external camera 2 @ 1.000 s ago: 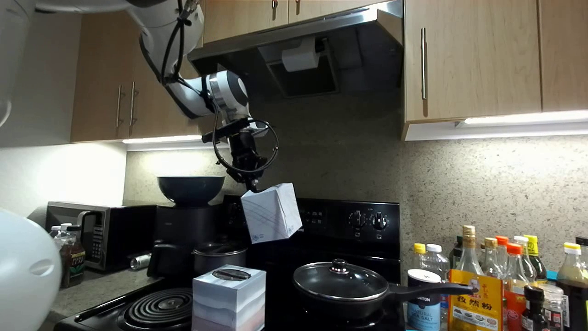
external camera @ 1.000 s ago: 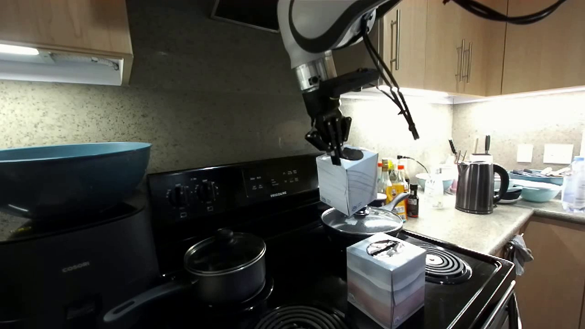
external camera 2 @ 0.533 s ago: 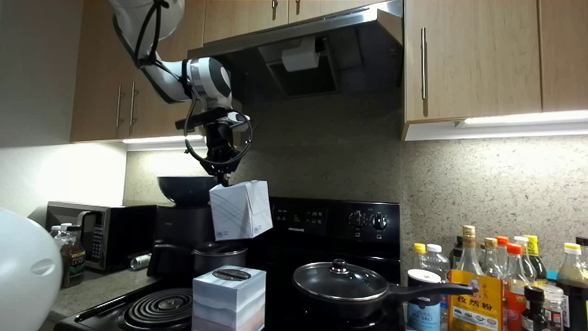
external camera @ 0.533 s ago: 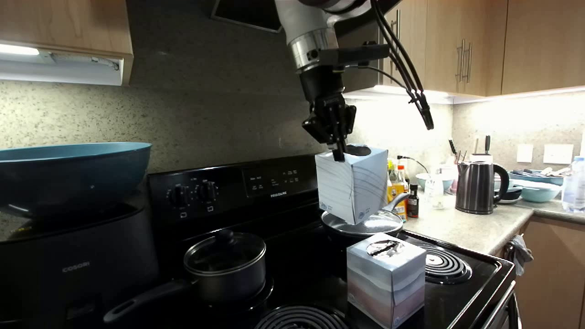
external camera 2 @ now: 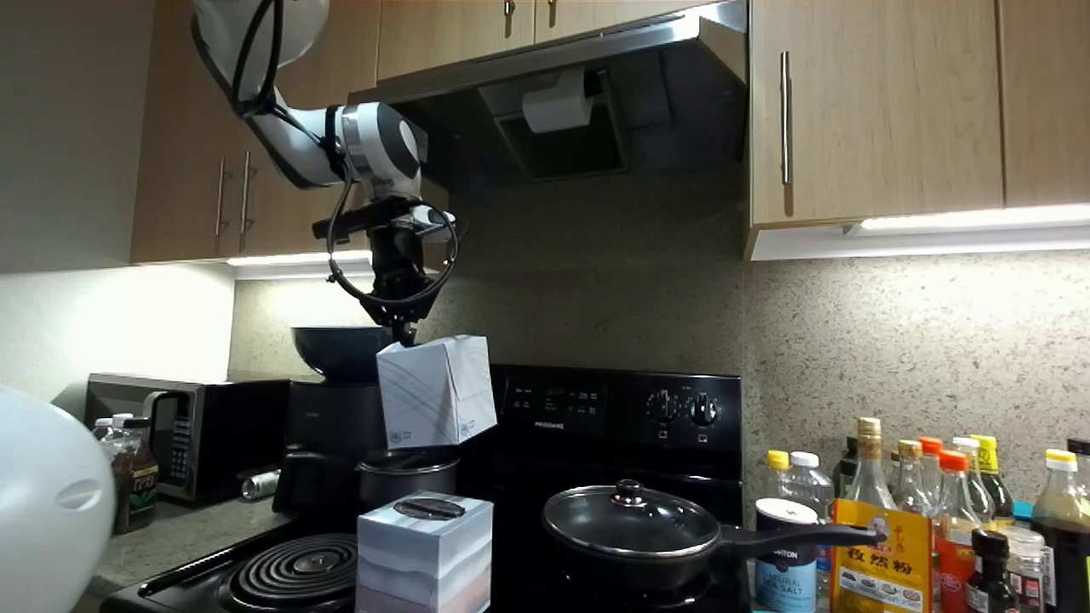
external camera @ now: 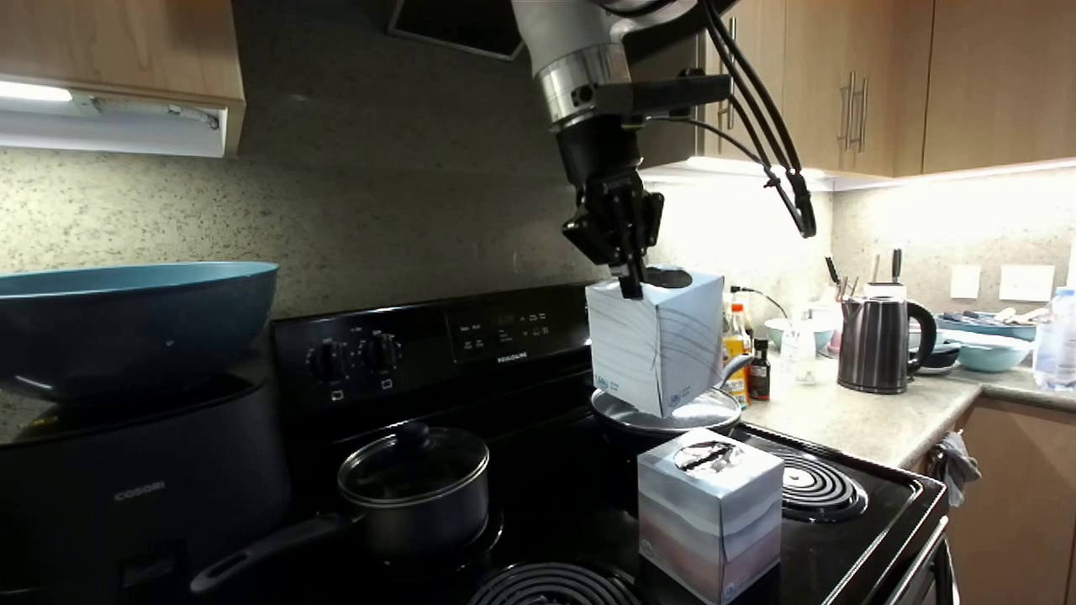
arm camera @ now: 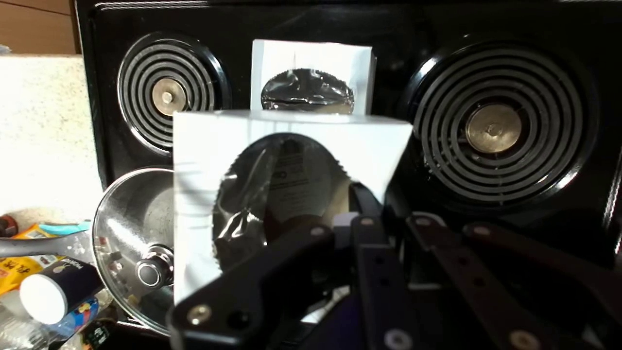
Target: Pick up one box from the stove and put it on top the other box on the stove.
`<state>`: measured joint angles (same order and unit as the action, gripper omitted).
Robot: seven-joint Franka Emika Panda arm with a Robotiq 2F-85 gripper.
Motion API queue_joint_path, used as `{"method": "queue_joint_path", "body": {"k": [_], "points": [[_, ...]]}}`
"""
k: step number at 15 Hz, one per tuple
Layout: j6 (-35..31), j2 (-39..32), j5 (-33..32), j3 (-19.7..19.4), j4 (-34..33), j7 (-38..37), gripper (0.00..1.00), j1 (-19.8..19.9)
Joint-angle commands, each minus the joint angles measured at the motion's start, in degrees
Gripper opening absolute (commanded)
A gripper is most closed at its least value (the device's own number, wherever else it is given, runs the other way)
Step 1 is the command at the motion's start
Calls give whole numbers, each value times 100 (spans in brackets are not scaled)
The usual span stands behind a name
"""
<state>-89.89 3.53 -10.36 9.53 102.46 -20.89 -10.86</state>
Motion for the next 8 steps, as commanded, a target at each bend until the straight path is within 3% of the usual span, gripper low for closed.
{"method": "queue_joint_path", "body": {"k": [1,5,8], "points": [[-450,207,351,22,461,194,8,51],[-934,368,877,7,967,40,8,66],[-1021,656,879,55,1324,-337,8,69]]}}
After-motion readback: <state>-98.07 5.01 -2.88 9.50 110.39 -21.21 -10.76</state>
